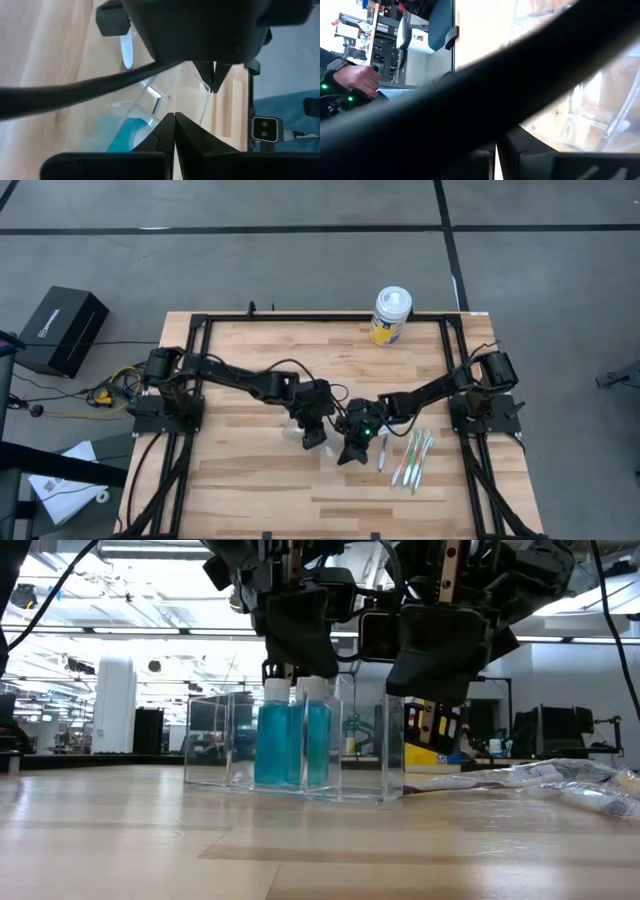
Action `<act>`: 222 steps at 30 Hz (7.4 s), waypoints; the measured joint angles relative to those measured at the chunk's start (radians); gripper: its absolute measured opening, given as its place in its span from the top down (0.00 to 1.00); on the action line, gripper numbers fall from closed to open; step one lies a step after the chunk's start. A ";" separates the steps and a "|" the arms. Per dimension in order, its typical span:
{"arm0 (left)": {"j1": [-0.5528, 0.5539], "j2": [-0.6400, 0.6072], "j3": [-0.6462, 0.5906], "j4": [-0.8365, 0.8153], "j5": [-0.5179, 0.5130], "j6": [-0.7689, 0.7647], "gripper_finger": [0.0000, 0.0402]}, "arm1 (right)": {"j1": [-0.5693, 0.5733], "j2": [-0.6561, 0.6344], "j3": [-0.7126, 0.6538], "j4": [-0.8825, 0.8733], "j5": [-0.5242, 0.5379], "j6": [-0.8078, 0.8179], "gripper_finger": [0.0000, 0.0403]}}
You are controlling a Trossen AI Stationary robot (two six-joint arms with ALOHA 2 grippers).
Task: Pick & Place toothbrushing station
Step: Move the transparent organizer to the center of the table, then put the top purple toothbrush into the transparent organizer, then put the left orange toothbrush into the transparent organizer
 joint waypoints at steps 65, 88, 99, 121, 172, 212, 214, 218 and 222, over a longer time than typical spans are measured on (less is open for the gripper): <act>0.198 -1.096 -0.276 -0.066 -0.601 0.000 0.48 | 0.283 -0.422 -0.163 -0.718 0.973 1.313 0.49; 0.480 -0.997 -0.275 -0.045 -0.274 -0.076 0.55 | 0.275 -0.501 -0.158 -1.034 0.926 1.351 0.52; 0.541 -0.953 -0.276 -0.037 -0.174 -0.076 0.56 | 0.226 -0.409 -0.265 -0.782 0.921 1.365 0.56; 0.564 -0.949 -0.276 0.012 -0.117 -0.068 0.56 | 0.141 -0.692 -0.126 -0.783 1.322 0.971 1.00; 0.494 -0.949 -0.276 0.250 -0.151 -0.018 0.56 | 0.122 -0.104 0.024 0.556 1.108 -0.482 1.00; 0.471 -0.949 -0.276 0.250 -0.150 0.008 0.56 | 0.205 -0.050 0.023 0.458 1.132 -0.210 0.60; 0.471 -0.949 -0.276 0.249 -0.150 0.006 0.56 | 0.216 -0.094 0.023 0.466 1.132 -0.234 0.55; 0.471 -0.949 -0.276 0.249 -0.151 0.004 0.56 | 0.240 -0.231 0.023 0.460 1.133 -0.318 0.50; 0.471 -0.949 -0.276 0.249 -0.150 0.001 0.56 | 0.256 -0.408 0.024 0.311 1.169 -0.364 0.50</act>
